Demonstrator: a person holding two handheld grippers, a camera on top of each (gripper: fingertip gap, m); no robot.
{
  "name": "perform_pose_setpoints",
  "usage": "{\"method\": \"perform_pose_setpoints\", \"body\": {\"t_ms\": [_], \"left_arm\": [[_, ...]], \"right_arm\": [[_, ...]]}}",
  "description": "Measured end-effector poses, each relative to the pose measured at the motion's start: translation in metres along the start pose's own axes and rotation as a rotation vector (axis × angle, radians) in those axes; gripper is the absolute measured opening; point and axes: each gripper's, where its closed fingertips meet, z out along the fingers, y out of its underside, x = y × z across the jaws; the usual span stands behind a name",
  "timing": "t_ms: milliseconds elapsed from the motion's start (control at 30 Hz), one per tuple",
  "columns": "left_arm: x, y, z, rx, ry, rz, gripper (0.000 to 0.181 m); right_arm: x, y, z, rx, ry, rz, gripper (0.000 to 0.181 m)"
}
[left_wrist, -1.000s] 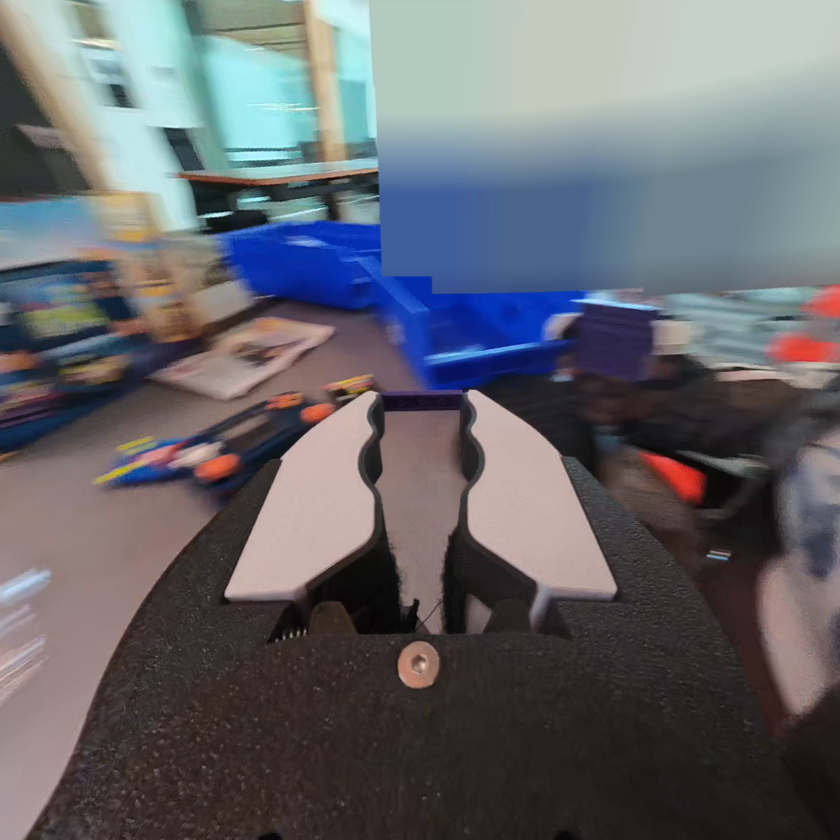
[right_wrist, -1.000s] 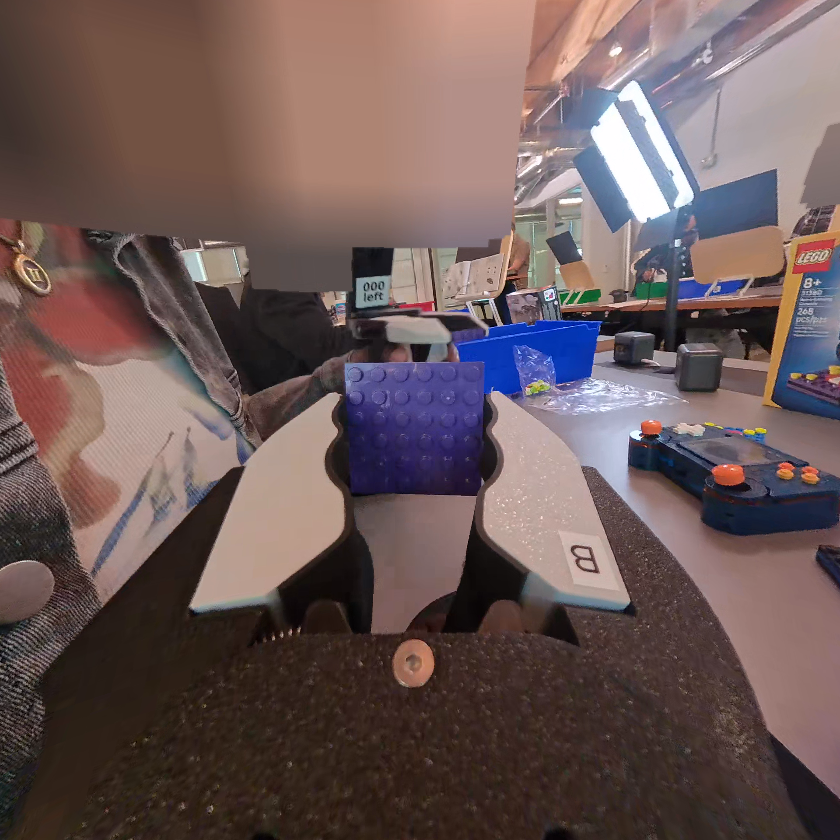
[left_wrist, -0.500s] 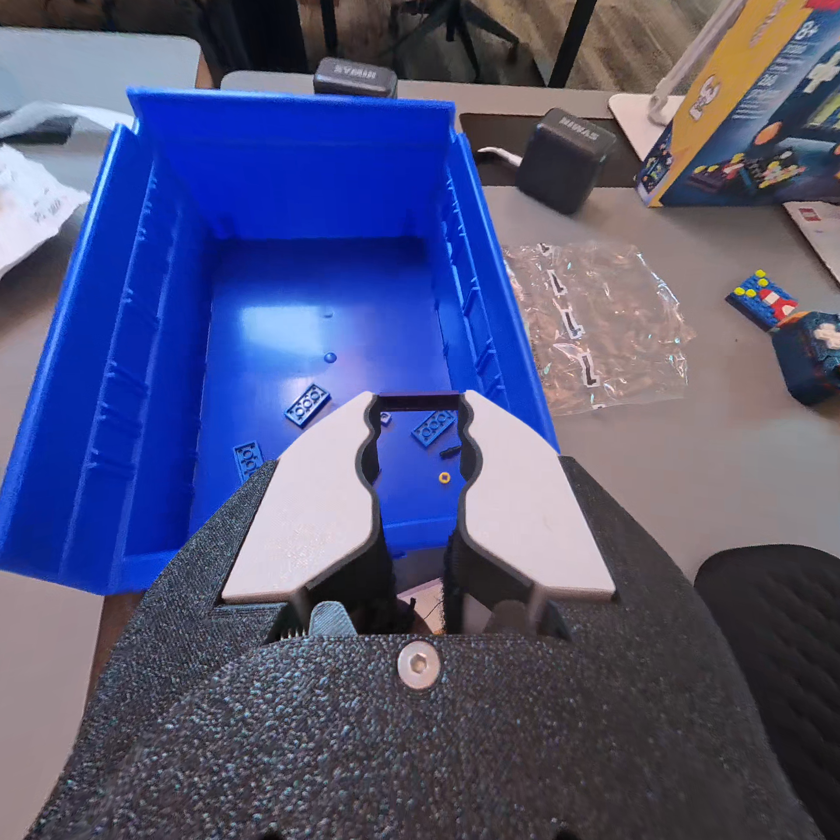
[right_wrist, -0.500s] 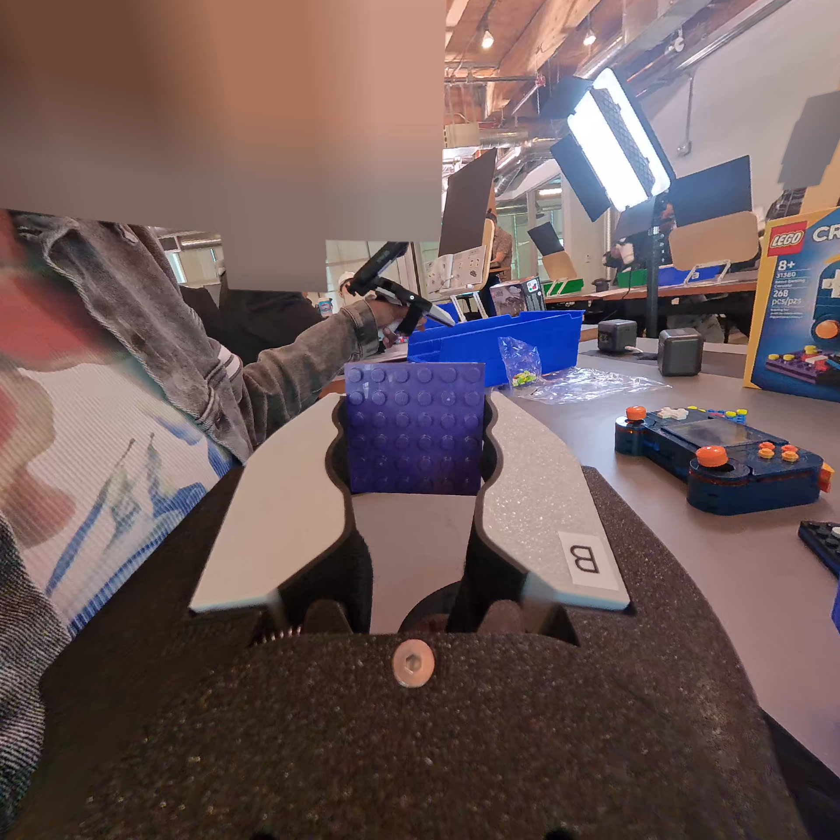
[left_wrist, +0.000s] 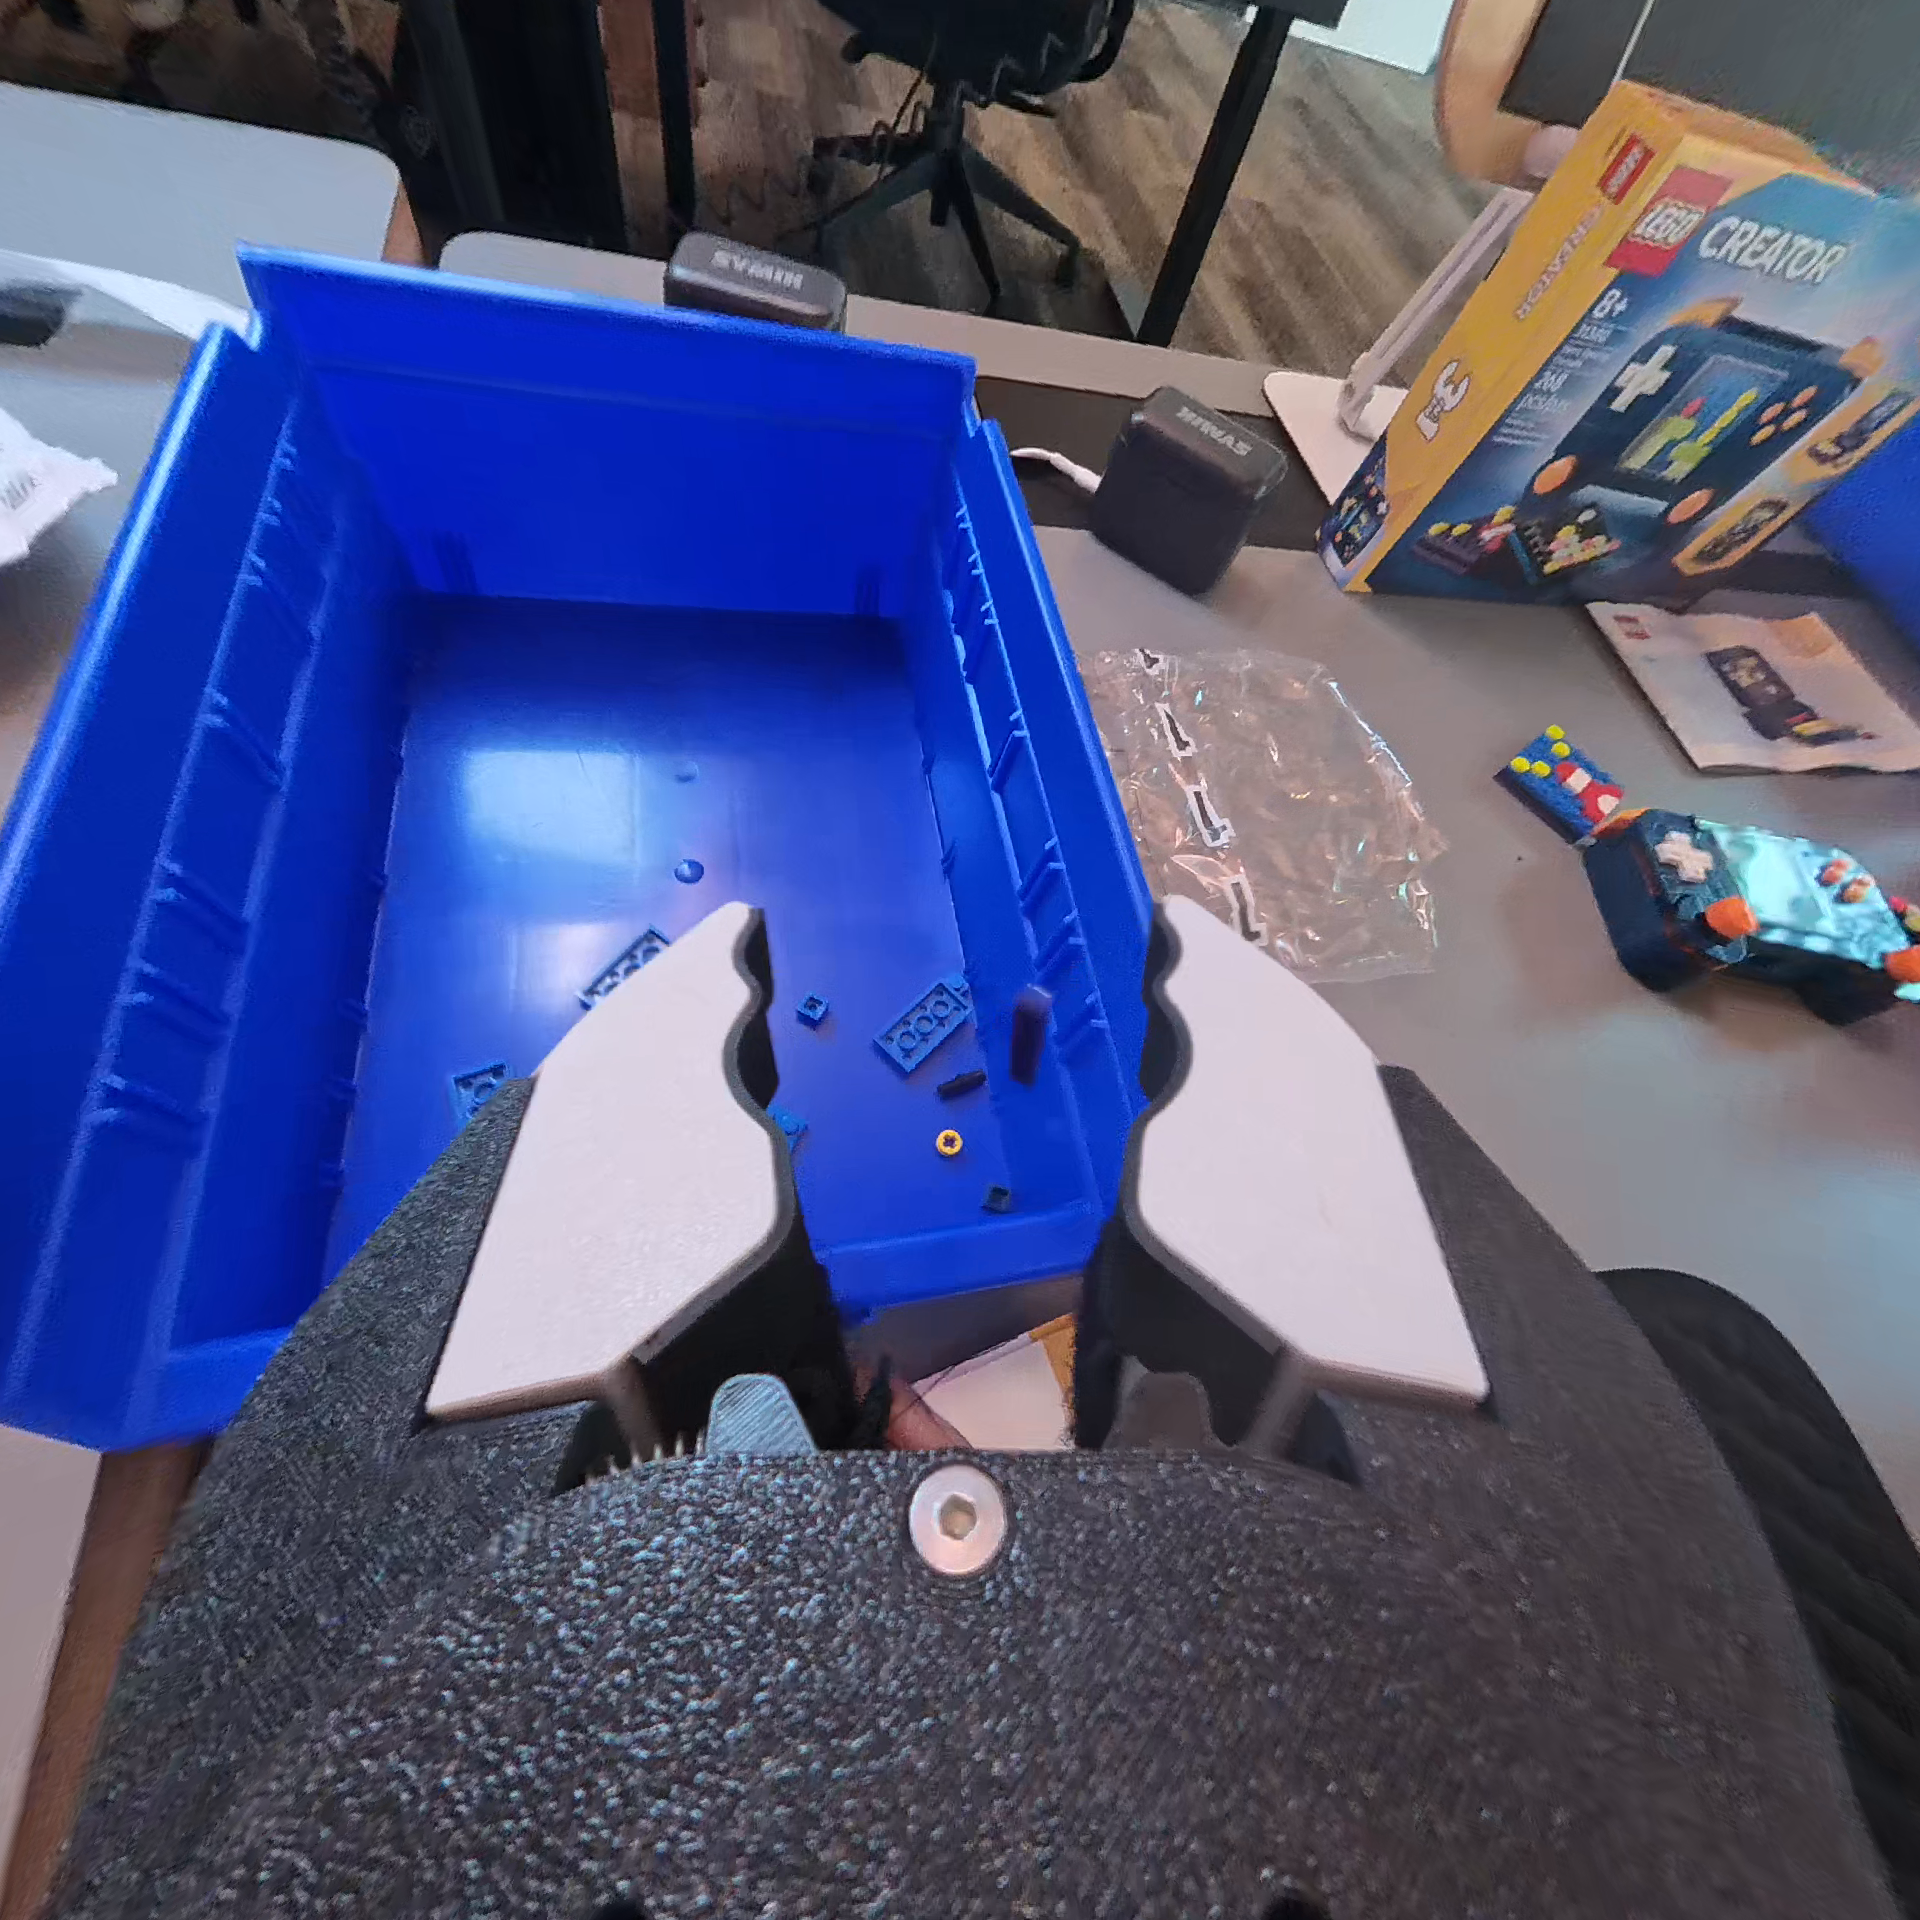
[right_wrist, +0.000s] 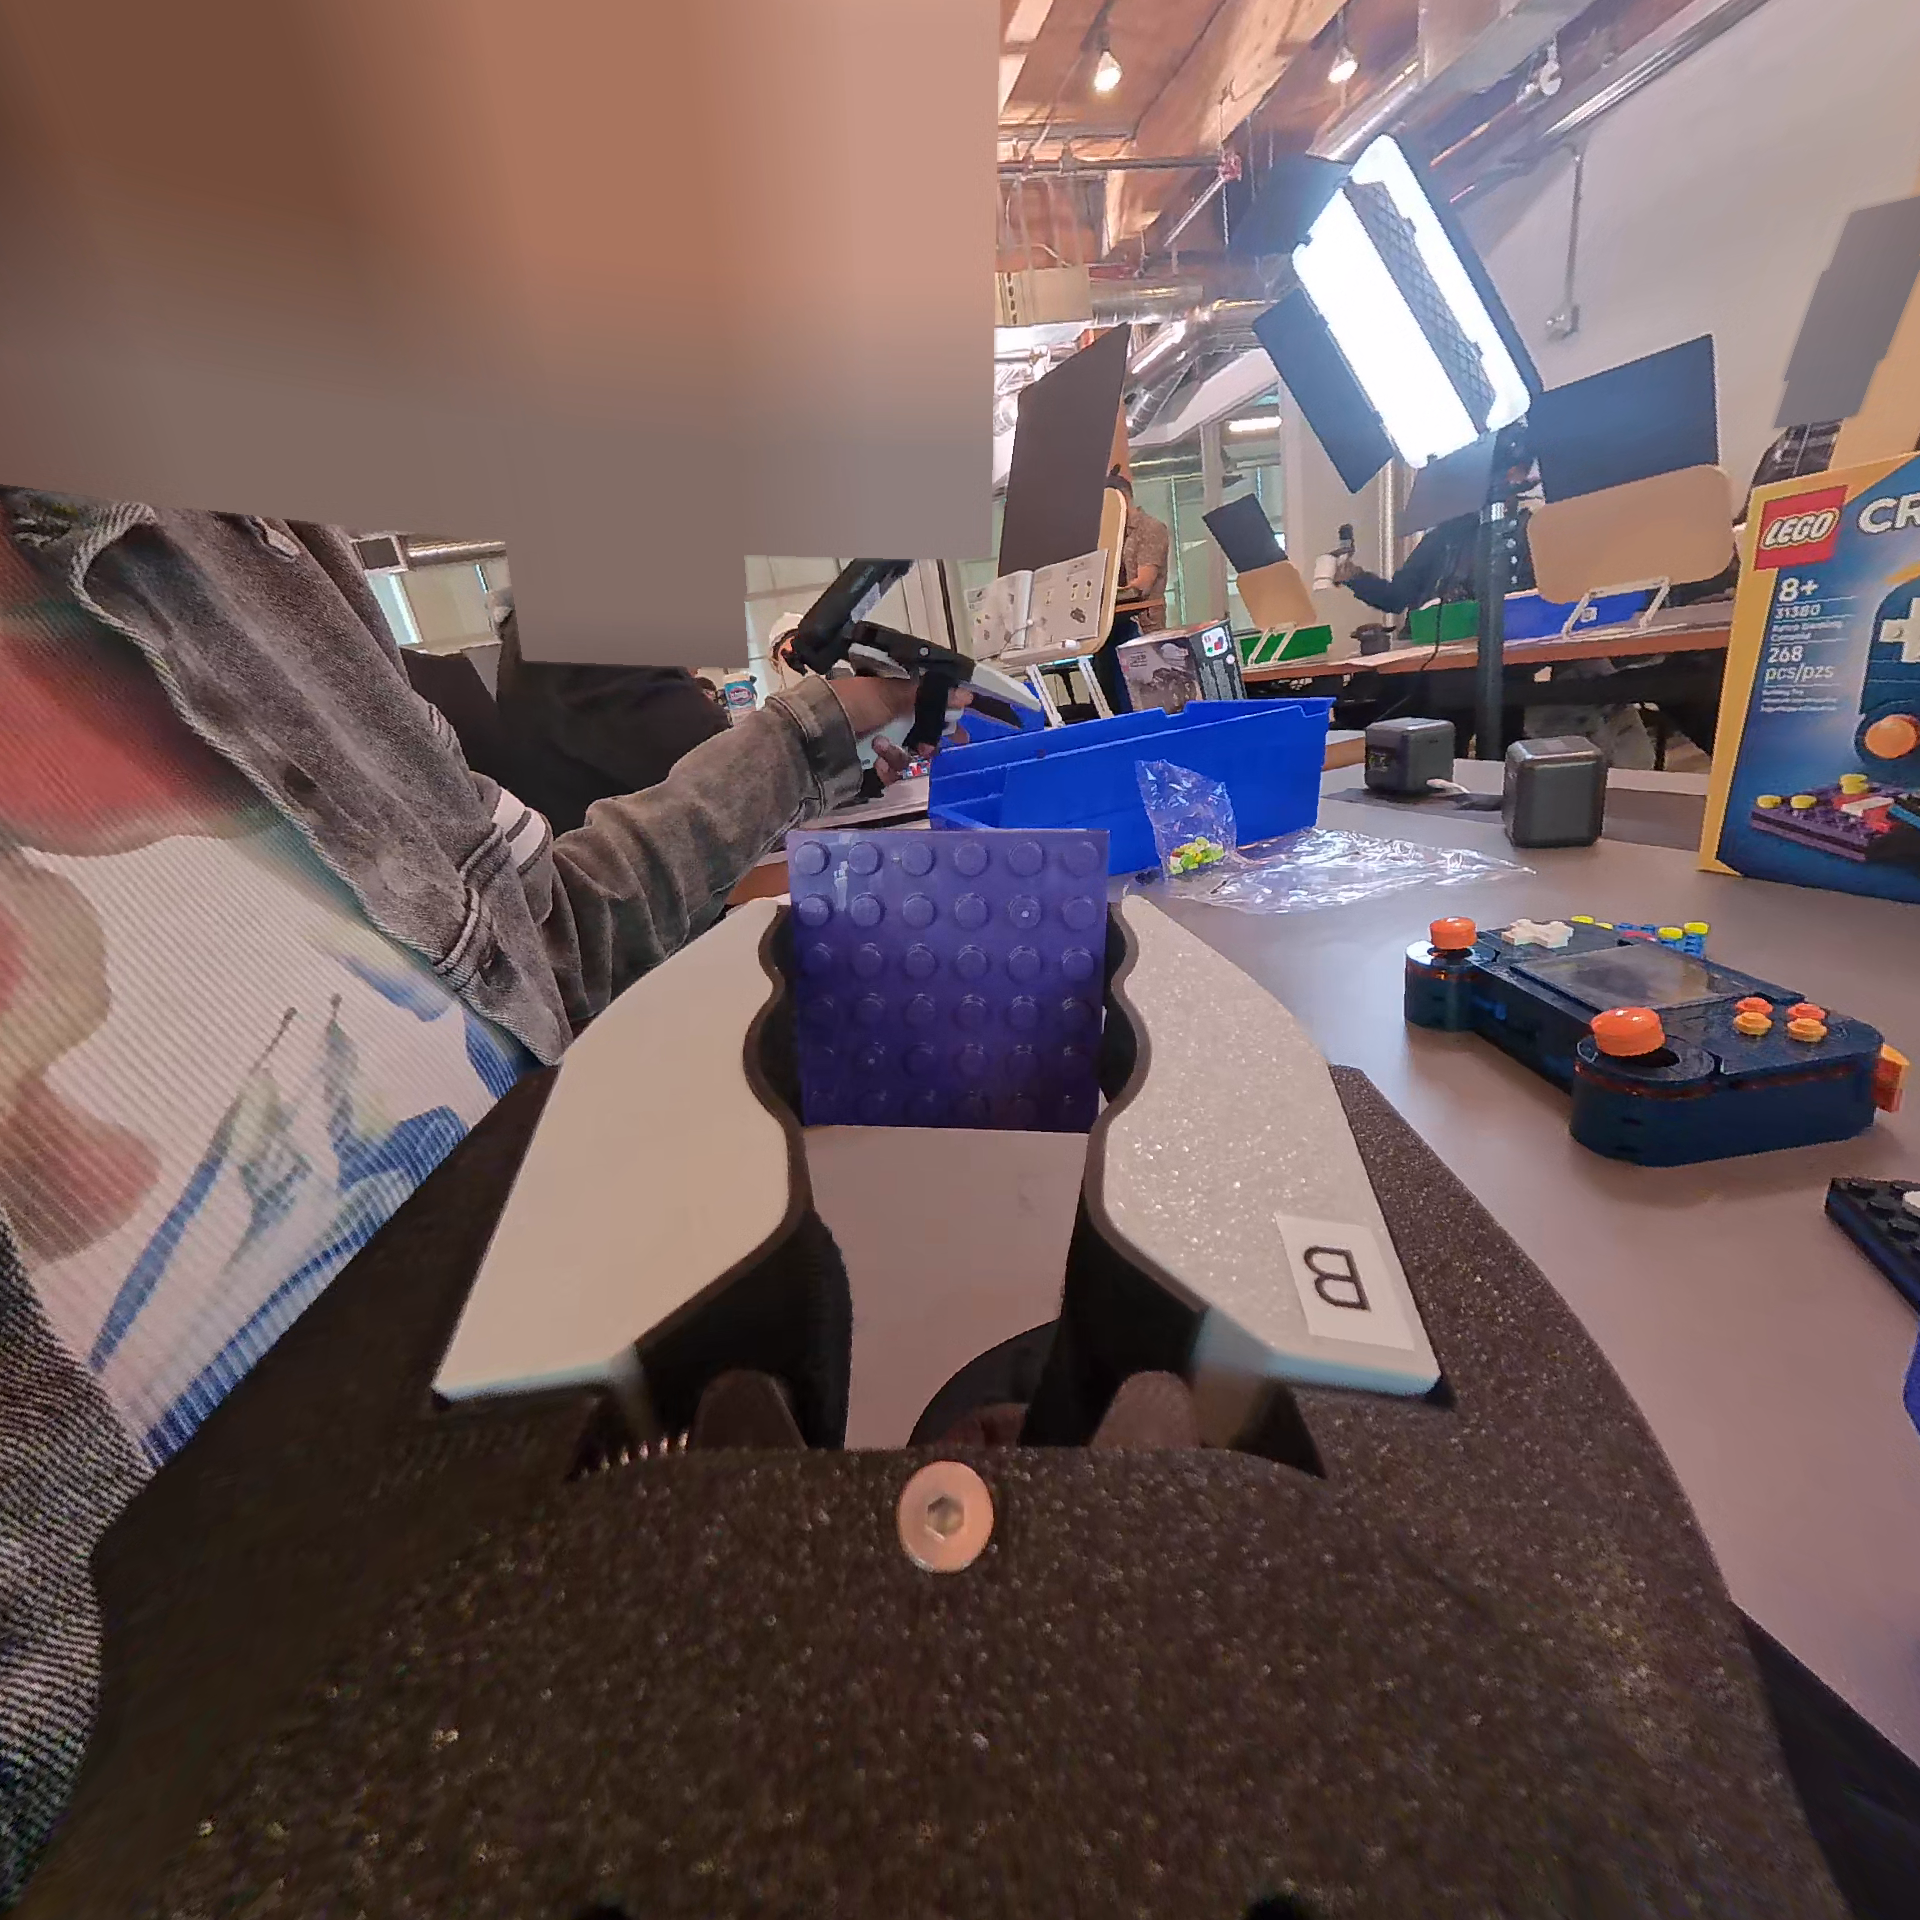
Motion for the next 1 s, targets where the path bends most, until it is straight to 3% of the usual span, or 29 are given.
{"method": "perform_pose_setpoints", "body": {"t_ms": [100,167,233,333,400,500,600,700,767,833,900,1000], "left_arm": [[-0.006,-0.002,0.001,-0.022,-0.058,0.092,0.086],[-0.009,-0.002,0.005,-0.037,-0.033,0.056,0.083],[0.002,-0.014,0.004,0.049,0.051,0.0,0.077],[0.067,-0.038,-0.017,0.281,0.277,0.094,0.07],[0.149,-0.041,-0.042,0.436,0.545,0.198,0.063],[0.268,-0.008,-0.065,0.491,0.86,0.263,0.05],[0.368,0.05,-0.068,0.349,1.127,0.225,0.049],[0.438,0.094,-0.075,0.166,1.36,0.098,0.046],[0.468,0.114,-0.087,0.148,1.501,0.13,0.047],[0.488,0.13,-0.093,0.21,1.515,0.292,0.049],[0.503,0.144,-0.086,0.234,1.428,0.479,0.057],[0.517,0.156,-0.078,0.196,1.378,0.574,0.066]], "right_arm": [[0.0,0.0,0.0,0.001,0.002,0.0,0.056],[0.0,0.0,0.0,0.002,0.0,0.001,0.056],[0.001,0.0,0.0,0.004,0.003,0.002,0.056],[0.002,0.0,0.0,0.002,0.005,0.009,0.056],[0.001,0.0,0.0,0.004,-0.006,0.01,0.056],[-0.001,-0.003,-0.002,0.03,-0.02,0.012,0.056],[-0.005,-0.008,-0.005,0.064,-0.042,-0.004,0.056],[-0.013,-0.016,-0.01,0.135,-0.085,-0.05,0.056],[-0.017,-0.024,-0.014,0.197,-0.109,-0.066,0.056],[-0.019,-0.031,-0.017,0.242,-0.127,-0.04,0.056],[-0.02,-0.039,-0.02,0.306,-0.15,-0.002,0.056],[-0.023,-0.048,-0.023,0.397,-0.196,0.069,0.056]]}}
